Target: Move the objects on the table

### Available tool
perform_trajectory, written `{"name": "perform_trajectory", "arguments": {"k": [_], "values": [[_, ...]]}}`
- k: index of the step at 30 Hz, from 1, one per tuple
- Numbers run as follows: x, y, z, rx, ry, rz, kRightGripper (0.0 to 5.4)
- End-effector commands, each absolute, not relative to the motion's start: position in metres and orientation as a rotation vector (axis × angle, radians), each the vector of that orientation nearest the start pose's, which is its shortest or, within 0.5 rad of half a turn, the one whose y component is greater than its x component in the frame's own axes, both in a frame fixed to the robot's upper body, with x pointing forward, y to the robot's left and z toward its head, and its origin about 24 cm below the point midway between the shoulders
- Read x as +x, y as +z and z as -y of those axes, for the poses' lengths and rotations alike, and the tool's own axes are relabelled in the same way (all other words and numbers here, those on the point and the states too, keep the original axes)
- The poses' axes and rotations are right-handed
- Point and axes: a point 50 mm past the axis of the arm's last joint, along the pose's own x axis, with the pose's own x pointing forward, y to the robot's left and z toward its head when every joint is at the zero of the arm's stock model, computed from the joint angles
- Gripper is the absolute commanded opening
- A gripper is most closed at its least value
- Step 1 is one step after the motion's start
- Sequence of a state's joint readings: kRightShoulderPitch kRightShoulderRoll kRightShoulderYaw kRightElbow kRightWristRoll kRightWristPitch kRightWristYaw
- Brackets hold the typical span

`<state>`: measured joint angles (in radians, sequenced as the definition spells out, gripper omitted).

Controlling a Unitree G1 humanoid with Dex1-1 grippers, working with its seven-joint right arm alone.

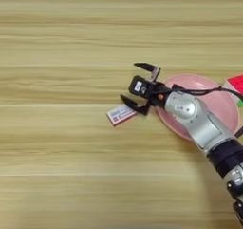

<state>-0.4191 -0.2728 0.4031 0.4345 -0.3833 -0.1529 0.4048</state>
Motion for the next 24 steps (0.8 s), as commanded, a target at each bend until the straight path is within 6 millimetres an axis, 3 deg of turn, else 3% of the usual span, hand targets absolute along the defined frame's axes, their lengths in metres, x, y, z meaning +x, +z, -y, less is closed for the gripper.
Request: {"name": "perform_trajectory", "arguments": {"k": [1, 14, 22, 24], "values": [[0.285, 0.013, 0.107, -0.891, 0.877, -0.156, 5.36], [0.261, 0.016, 0.112, -0.897, 0.901, -0.153, 5.36], [0.257, 0.022, 0.117, -0.863, 0.865, -0.144, 5.36], [0.259, 0.031, 0.116, -0.811, 0.832, -0.108, 5.36]]}}
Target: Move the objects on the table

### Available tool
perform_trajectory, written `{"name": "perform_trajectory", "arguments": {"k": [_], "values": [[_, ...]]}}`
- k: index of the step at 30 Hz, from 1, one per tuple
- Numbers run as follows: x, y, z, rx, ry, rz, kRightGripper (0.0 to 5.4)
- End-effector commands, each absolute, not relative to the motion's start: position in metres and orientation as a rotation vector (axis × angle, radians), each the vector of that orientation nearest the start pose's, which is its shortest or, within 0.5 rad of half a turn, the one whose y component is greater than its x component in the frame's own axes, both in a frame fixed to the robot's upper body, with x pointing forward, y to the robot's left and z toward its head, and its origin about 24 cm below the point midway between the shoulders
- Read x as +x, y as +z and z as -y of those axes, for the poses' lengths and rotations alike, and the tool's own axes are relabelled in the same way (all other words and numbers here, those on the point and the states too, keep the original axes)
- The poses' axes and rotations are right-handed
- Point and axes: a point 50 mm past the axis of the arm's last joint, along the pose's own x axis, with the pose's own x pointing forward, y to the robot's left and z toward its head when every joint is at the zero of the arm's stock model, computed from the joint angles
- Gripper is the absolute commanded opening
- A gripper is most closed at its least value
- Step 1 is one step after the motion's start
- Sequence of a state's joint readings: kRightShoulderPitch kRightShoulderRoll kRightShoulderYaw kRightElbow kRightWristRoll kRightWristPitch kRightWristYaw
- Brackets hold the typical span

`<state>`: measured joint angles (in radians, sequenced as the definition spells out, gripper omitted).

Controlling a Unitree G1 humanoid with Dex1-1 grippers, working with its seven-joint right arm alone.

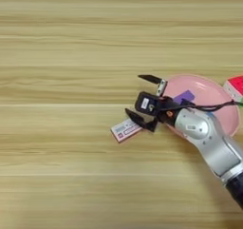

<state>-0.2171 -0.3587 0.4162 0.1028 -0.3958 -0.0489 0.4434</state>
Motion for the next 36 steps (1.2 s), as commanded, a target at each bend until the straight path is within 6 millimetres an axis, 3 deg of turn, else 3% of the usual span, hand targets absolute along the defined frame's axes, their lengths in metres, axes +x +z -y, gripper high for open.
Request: {"name": "perform_trajectory", "arguments": {"k": [1, 8, 19, 29, 36], "values": [[0.261, 0.037, 0.115, -0.785, 0.813, -0.087, 5.36], [0.268, 0.073, 0.127, -0.687, 0.688, 0.030, 5.36], [0.264, 0.111, 0.173, -0.635, 0.502, 0.094, 5.36], [0.242, 0.126, 0.249, -0.775, 0.268, 0.005, 5.36], [0.230, 0.117, 0.264, -0.781, 0.254, -0.121, 5.36]]}}
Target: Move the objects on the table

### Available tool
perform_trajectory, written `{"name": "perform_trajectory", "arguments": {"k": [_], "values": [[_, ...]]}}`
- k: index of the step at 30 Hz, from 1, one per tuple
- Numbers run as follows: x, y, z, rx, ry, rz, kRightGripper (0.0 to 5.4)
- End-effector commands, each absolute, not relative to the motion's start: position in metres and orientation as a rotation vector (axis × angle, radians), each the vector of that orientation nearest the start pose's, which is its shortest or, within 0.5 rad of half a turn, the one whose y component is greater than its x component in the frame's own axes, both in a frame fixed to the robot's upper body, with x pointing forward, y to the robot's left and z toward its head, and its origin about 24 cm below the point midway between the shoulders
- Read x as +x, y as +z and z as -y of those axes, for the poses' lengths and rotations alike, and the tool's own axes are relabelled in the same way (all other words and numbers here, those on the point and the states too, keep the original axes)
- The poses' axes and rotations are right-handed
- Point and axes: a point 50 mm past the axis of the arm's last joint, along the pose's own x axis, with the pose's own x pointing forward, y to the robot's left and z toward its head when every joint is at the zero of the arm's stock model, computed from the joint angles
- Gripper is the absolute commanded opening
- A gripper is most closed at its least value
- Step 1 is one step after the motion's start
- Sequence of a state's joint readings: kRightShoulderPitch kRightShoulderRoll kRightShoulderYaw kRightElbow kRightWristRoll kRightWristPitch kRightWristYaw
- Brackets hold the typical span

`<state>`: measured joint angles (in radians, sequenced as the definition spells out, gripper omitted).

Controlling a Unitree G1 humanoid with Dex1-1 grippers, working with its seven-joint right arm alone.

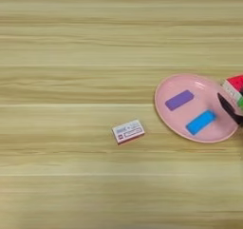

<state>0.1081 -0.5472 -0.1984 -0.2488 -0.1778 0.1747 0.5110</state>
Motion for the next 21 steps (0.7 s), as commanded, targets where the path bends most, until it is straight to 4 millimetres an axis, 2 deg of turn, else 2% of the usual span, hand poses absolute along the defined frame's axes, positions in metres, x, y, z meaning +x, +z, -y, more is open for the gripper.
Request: {"name": "perform_trajectory", "arguments": {"k": [1, 4, 14, 16, 21], "values": [[0.229, 0.117, 0.266, -0.784, 0.255, -0.138, 5.36], [0.232, 0.123, 0.270, -0.785, 0.287, -0.161, 5.36], [0.248, 0.134, 0.263, -0.722, 0.425, -0.240, 5.36], [0.248, 0.129, 0.261, -0.721, 0.453, -0.273, 5.36], [0.236, 0.113, 0.263, -0.870, 0.552, -0.377, 5.36]]}}
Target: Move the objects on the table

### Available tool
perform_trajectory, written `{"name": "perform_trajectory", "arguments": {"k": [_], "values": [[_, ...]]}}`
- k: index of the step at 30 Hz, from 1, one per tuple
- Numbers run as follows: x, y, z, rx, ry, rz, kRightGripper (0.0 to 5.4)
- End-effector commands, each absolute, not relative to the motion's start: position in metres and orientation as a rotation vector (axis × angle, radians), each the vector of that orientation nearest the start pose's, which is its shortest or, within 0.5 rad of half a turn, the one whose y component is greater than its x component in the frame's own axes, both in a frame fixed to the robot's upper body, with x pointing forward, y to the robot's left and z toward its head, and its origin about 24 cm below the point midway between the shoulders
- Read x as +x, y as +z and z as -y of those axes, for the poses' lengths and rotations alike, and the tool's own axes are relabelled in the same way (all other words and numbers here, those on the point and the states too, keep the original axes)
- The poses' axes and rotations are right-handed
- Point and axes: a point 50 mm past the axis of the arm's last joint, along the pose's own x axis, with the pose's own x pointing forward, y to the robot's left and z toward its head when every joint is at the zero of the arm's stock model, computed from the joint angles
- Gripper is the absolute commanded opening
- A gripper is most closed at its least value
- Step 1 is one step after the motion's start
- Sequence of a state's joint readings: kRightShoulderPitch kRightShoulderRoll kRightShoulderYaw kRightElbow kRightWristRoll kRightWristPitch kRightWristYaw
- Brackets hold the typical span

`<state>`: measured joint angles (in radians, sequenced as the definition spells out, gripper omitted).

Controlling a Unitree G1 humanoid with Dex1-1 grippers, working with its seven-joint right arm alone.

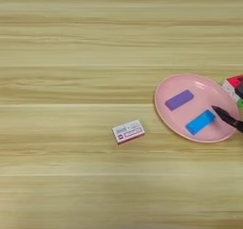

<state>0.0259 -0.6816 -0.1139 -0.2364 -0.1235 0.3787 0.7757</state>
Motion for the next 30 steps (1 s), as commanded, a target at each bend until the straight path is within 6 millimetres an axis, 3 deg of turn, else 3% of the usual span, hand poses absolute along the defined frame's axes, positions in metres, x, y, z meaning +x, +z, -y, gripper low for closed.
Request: {"name": "perform_trajectory", "arguments": {"k": [1, 6, 17, 24, 30], "values": [[0.234, 0.112, 0.263, -0.893, 0.572, -0.387, 5.36], [0.229, 0.110, 0.262, -0.972, 0.624, -0.395, 5.36], [0.251, 0.110, 0.248, -1.006, 0.633, -0.361, 5.36], [0.255, 0.105, 0.252, -1.031, 0.653, -0.401, 5.36], [0.254, 0.115, 0.256, -1.047, 0.650, -0.399, 5.36]]}}
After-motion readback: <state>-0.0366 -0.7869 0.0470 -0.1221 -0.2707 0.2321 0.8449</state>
